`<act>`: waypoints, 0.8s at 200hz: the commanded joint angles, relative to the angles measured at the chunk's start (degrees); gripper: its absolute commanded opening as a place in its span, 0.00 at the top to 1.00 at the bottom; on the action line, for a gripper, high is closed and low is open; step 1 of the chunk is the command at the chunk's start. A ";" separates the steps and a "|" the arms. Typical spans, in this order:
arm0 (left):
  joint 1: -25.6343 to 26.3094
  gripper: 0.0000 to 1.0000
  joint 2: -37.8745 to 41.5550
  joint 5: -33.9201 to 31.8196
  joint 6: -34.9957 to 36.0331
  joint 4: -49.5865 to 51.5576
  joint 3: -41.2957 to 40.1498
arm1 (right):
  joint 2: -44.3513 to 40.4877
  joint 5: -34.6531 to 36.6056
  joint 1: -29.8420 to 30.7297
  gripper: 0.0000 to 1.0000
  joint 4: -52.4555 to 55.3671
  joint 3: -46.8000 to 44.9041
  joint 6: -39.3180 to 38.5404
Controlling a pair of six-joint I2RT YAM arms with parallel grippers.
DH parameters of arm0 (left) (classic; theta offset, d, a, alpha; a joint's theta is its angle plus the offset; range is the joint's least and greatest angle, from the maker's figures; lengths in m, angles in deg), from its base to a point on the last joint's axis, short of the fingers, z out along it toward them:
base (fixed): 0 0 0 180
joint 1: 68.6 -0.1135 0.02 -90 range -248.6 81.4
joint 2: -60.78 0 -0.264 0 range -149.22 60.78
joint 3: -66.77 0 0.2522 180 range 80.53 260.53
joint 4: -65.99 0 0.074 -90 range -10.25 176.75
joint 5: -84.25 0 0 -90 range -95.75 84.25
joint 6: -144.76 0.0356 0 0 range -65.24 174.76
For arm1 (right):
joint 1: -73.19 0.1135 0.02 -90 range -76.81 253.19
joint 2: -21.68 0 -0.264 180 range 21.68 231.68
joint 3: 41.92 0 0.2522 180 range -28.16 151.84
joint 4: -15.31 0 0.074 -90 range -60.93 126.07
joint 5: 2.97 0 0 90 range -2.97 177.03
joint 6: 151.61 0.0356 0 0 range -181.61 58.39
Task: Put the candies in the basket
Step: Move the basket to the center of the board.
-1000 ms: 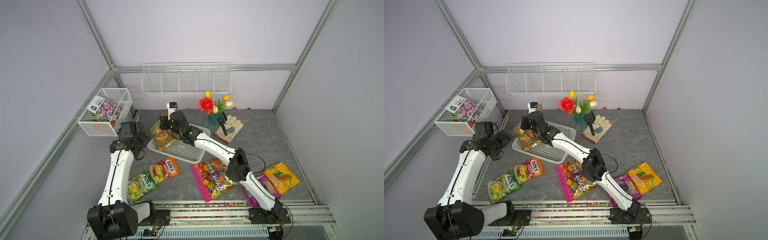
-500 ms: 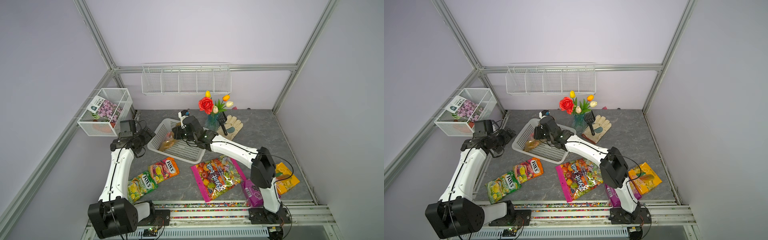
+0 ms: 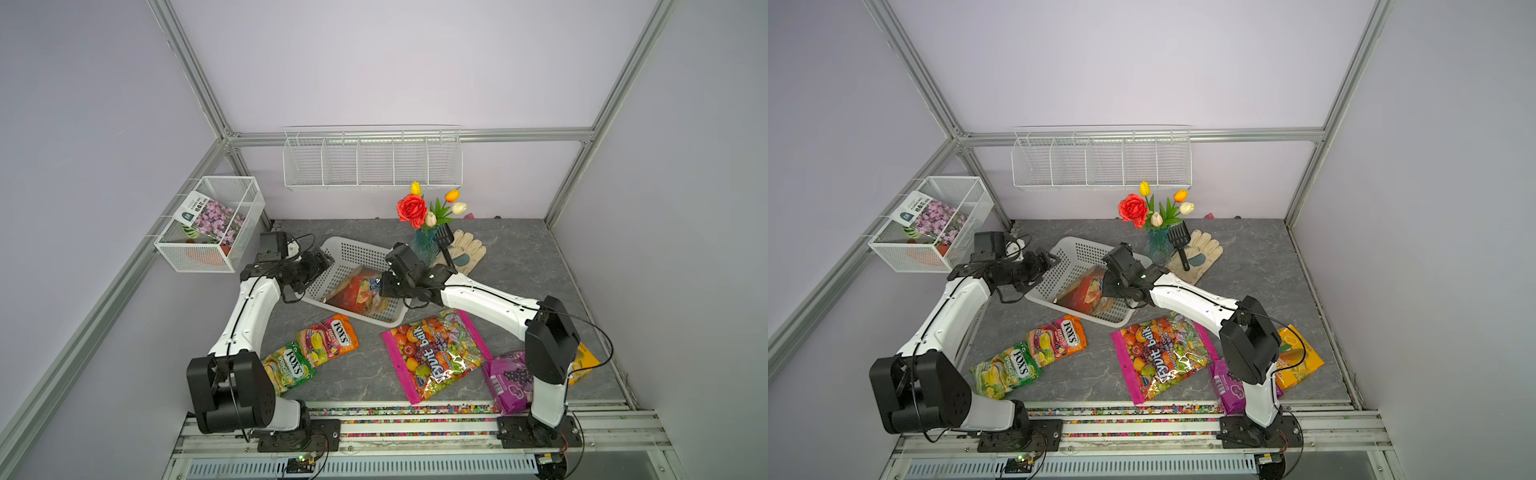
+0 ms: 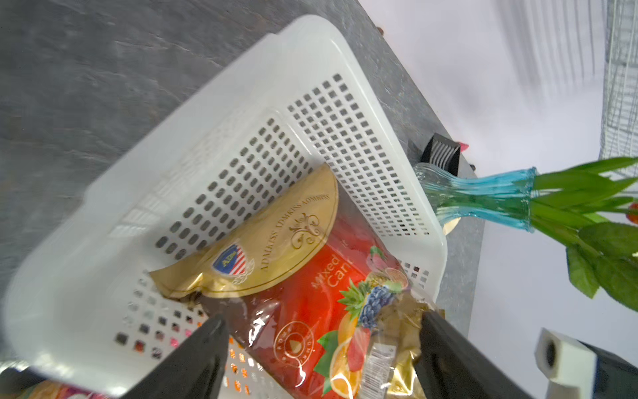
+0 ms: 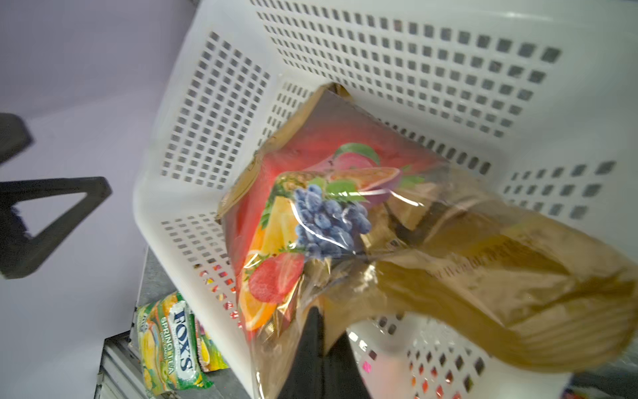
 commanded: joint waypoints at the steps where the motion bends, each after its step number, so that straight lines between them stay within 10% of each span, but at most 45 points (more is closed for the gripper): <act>1: 1.91 0.11 -2.97 -0.13 3.01 0.70 3.47 | 0.25 0.55 -1.71 1.00 2.42 -0.40 1.80; 81: 1.92 0.11 -7.85 -5.44 2.47 -0.13 4.42 | 10.78 -12.42 -2.26 1.00 -0.65 5.27 -3.55; 160: 0.36 0.08 -5.10 -17.59 3.69 1.71 5.24 | 14.69 -9.11 -2.26 1.00 -5.32 6.16 -11.00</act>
